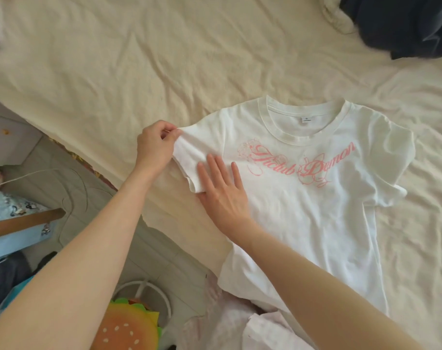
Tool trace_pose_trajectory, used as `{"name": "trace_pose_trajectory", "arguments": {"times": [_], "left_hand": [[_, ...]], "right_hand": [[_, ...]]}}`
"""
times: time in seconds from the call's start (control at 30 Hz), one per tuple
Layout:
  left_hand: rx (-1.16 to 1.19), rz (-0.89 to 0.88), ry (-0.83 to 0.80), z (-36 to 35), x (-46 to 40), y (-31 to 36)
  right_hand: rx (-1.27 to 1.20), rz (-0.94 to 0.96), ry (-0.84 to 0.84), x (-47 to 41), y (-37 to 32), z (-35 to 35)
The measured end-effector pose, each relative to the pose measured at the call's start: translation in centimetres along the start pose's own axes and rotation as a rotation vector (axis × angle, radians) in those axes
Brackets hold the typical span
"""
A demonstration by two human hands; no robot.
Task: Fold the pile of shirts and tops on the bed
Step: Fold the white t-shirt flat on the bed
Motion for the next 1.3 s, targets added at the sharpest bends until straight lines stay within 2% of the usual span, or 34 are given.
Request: {"name": "trace_pose_trajectory", "arguments": {"times": [0.2,0.3,0.37,0.47,0.53,0.7,0.8,0.83,0.93,1.0,1.1,1.17,1.23,1.3], "left_hand": [[0.022,0.052,-0.047,-0.6,-1.1,-1.5],[0.045,0.083,-0.033,-0.6,0.0,-1.2],[0.031,0.052,0.0,-0.4,2.0,-0.3],[-0.111,-0.091,0.068,-0.8,6.7,1.4],[-0.257,-0.247,0.059,-3.2,10.5,3.0],[-0.609,-0.546,-0.209,-15.3,18.7,5.8],[-0.763,-0.573,-0.334,-21.2,21.3,6.5],[-0.796,-0.562,-0.344,-22.6,21.6,6.6],[-0.865,-0.444,-0.359,-25.1,21.5,5.8],[-0.89,-0.405,-0.356,-25.3,21.3,5.8],[-0.911,-0.381,-0.382,-25.1,21.2,5.9],[-0.888,-0.355,-0.385,-24.9,20.9,6.3],[-0.778,-0.347,-0.337,-24.5,20.7,7.6],[-0.653,-0.391,-0.271,-24.0,21.0,9.7]], "right_hand": [[-0.017,0.14,-0.094,-1.4,-1.6,-1.7],[-0.009,0.228,-0.121,0.1,-1.7,-1.2],[-0.028,0.215,-0.106,2.0,-0.8,0.4],[-0.063,0.077,-0.056,6.5,3.4,3.1],[-0.083,-0.091,0.026,10.1,8.1,5.5],[-0.162,-0.651,0.356,20.6,22.1,11.7],[-0.42,-0.979,0.344,24.8,28.5,10.6],[-0.601,-1.087,0.356,25.8,29.9,9.6],[-1.365,-1.274,0.463,26.1,30.0,6.2],[-1.62,-1.348,0.439,25.9,29.0,4.9],[-1.729,-1.368,0.404,25.6,28.4,4.7],[-1.715,-1.319,0.461,25.5,28.9,5.4],[-1.575,-1.213,0.636,25.9,30.5,7.5],[-1.275,-1.071,0.776,26.6,32.2,10.7]]}}
Point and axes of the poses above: each hand's wrist, its own x-axis away from the middle knuckle, its own z-axis out of the back of the hand, y = z × x, the point moved 10 cm from there along -x, towards the middle knuckle, and after that the axes turned 12 degrees about z, right-handed, at the moved point
